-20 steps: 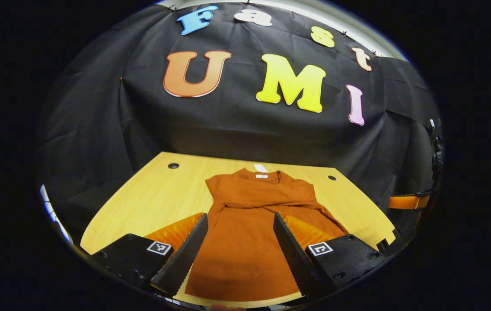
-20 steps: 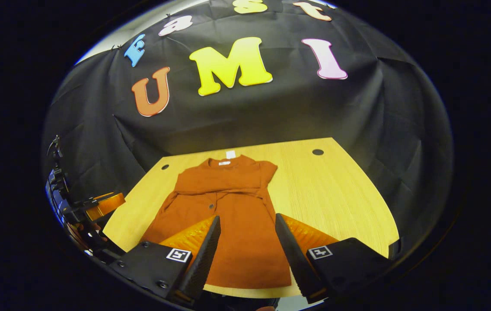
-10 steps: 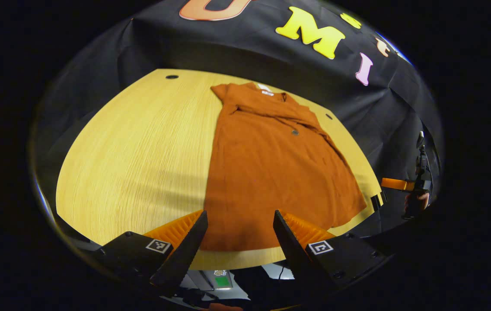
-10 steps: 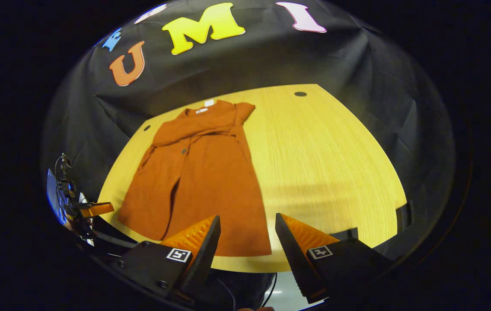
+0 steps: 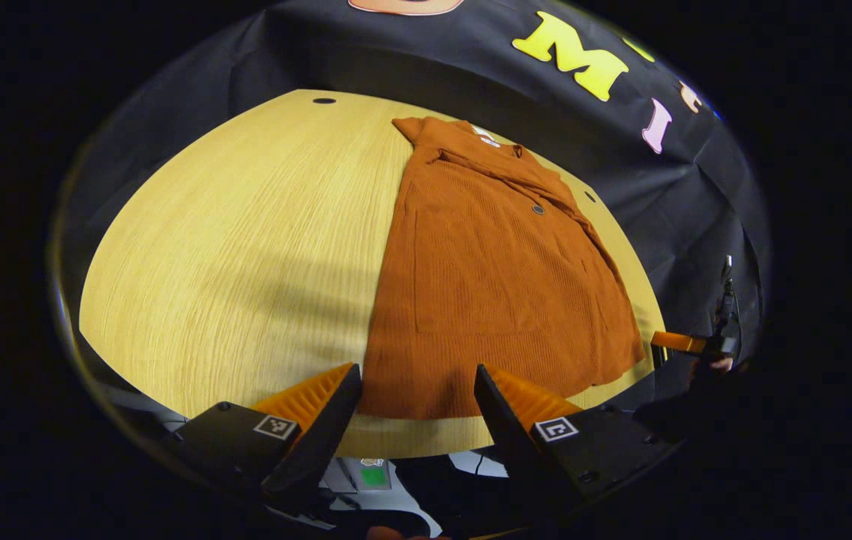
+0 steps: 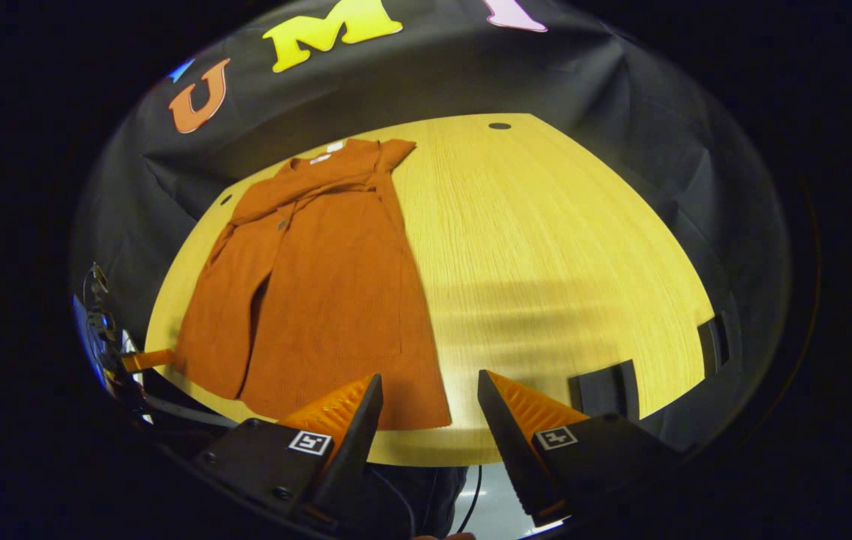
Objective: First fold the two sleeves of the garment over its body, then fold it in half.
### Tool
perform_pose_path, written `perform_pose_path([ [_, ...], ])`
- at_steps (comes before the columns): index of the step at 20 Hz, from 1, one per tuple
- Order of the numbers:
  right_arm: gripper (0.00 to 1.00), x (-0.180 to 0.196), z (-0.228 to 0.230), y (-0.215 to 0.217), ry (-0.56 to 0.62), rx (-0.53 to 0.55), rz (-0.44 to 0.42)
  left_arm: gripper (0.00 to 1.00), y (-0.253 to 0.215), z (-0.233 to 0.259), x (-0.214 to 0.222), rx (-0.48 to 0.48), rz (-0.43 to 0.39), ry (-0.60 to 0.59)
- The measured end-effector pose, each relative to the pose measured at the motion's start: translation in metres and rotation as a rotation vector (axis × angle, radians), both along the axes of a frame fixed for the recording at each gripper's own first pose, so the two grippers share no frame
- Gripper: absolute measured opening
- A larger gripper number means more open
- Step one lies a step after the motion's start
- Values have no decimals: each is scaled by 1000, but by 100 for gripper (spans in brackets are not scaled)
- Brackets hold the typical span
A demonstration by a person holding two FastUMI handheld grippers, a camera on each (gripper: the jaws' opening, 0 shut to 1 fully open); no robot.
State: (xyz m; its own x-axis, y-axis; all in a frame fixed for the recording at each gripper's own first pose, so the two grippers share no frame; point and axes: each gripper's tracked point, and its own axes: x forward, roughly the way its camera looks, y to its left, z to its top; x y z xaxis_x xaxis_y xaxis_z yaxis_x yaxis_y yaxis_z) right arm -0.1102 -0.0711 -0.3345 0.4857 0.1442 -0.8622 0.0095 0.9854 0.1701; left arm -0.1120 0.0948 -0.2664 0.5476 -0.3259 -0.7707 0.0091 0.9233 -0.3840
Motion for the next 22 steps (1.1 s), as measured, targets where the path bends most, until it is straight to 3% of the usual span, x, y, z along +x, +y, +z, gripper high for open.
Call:
perform_pose_path([
  [4, 84, -4, -14, 6, 15, -93, 80, 100, -12, -4, -1, 31, -9, 0],
  [5, 77, -4, -18, 5, 11, -118, 93, 88, -12, -6, 0, 47, -11, -2],
  [6, 83, -6, -19, 6, 19, -142, 108, 76, -14, -8, 2, 58, -15, 0],
  [7, 83, -5, -18, 12, 8, -150, 124, 72, -15, -9, 2, 71, -15, 1],
  [8, 77, -7, -19, 20, 14, -142, 132, 66, -15, -9, 3, 86, -17, 7],
  [9, 59, -6, -21, 25, 12, -132, 138, 62, -11, -13, 2, 122, -9, 12],
  [12, 10, -9, -20, 30, 37, -109, 133, 12, -15, -14, 1, 109, -17, 29],
  [15, 10, -15, -12, 30, 51, -69, 117, 7, -21, -11, -9, 57, -42, 33],
  [16, 1, -17, -7, 29, 52, -55, 113, 5, -21, -6, -12, 43, -47, 28],
  [19, 1, -24, 23, 27, 46, 9, 93, 4, -19, 15, -29, 0, -71, 14],
  [22, 1, -26, 75, 22, 21, 104, 62, 4, -18, 57, -43, -17, -167, -68],
])
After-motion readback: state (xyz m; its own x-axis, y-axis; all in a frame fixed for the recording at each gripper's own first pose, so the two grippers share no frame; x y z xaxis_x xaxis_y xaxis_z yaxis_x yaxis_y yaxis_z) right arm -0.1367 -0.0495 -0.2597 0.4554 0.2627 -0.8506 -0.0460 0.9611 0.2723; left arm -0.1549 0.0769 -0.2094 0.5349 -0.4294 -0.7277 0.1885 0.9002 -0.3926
